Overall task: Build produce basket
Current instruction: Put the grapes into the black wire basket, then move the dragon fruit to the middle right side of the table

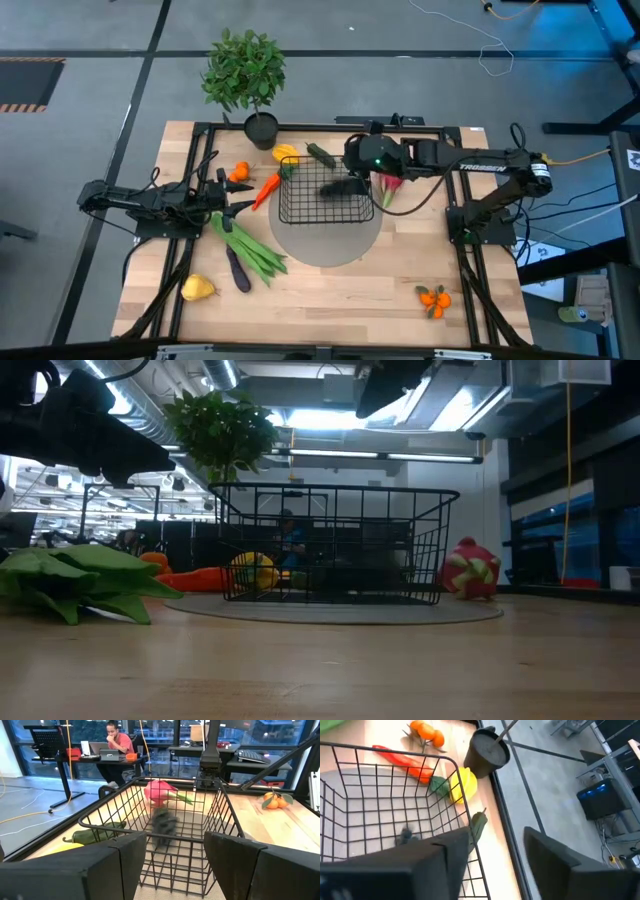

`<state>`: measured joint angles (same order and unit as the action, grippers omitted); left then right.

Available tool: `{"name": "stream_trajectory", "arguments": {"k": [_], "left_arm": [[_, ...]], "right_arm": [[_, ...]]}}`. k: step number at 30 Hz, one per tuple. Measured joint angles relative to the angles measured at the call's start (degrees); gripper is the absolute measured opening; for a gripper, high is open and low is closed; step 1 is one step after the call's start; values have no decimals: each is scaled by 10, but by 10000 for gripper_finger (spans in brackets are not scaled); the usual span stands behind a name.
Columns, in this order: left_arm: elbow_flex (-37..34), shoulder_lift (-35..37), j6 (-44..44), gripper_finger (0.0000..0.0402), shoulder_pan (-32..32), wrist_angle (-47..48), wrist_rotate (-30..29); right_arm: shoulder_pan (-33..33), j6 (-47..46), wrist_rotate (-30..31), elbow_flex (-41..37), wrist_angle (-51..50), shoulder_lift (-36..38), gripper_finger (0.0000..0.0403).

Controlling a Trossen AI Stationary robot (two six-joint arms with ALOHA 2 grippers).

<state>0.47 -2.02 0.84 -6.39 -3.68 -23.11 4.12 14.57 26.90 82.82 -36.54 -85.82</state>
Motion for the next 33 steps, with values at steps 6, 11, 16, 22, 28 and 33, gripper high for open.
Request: {"name": "stream_trajectory", "arguments": {"k": [6, 11, 16, 22, 28, 33], "left_arm": [[0, 0, 0, 190, 0, 0, 1], [0, 0, 0, 190, 0, 0, 1], [0, 0, 0, 190, 0, 0, 1], [0, 0, 1, 190, 0, 0, 1], [0, 0, 1, 190, 0, 0, 1], [0, 0, 1, 190, 0, 0, 1]], "right_arm": [[0, 10, 97, 0, 2, 4, 217], [15, 11, 229, 0, -3, 4, 217], [39, -50, 270, 0, -42, 4, 218], [74, -332, 187, 0, -313, 6, 218], [74, -569, 128, -25, -536, 9, 218], [54, -582, 86, -102, -488, 31, 218]]}}
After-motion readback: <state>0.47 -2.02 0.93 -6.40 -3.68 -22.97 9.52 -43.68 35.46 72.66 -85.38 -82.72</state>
